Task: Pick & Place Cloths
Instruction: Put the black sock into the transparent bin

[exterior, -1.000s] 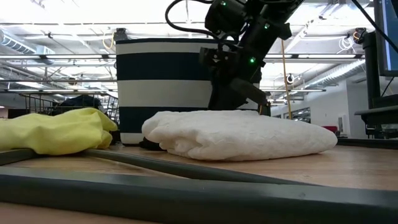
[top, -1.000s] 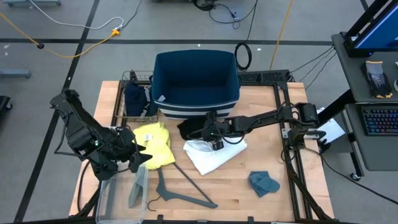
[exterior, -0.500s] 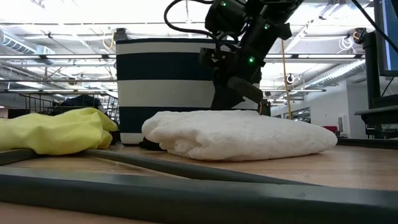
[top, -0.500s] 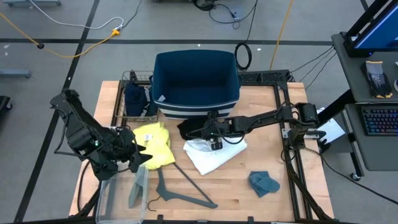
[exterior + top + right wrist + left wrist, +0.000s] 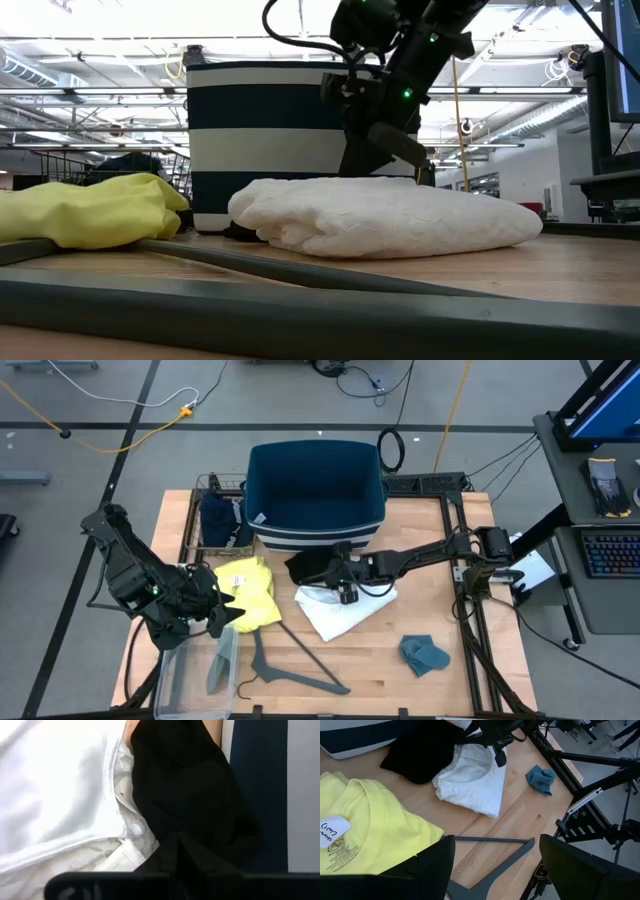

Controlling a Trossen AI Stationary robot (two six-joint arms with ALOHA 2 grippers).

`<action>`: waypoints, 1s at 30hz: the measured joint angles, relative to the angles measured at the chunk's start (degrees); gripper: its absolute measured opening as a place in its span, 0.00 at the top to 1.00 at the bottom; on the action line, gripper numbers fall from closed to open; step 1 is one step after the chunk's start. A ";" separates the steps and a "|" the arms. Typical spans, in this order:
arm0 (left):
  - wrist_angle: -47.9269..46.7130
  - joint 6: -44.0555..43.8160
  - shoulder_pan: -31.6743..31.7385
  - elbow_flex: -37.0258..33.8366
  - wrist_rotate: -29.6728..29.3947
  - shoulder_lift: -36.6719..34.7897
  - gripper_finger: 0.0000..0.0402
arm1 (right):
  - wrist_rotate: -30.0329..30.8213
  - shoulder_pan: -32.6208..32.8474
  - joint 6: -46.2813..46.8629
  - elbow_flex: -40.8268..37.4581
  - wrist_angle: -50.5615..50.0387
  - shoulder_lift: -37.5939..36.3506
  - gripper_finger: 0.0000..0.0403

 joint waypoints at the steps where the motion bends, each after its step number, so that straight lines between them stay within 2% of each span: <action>1: 0.00 0.00 0.00 0.00 0.00 0.00 0.27 | 0.00 0.00 -0.10 0.00 0.00 0.00 0.98; 6: 0.00 0.02 0.00 0.00 0.00 0.00 0.27 | -0.01 0.22 -2.92 0.00 0.00 0.00 0.89; 15: 0.00 0.61 0.00 0.00 -0.02 0.00 0.27 | 0.07 1.46 -4.40 0.00 1.30 0.00 0.62; 18: 0.00 0.61 -0.01 0.00 -0.04 0.00 0.27 | 0.07 1.34 -4.08 0.00 2.22 0.00 0.56; 23: 0.00 0.89 0.00 0.00 -0.38 0.02 0.27 | 3.07 0.24 -4.18 -0.03 2.98 1.73 0.54; 30: -0.02 1.03 -0.01 0.02 -0.79 0.04 0.27 | 4.55 0.21 -4.07 -0.14 1.63 3.98 0.56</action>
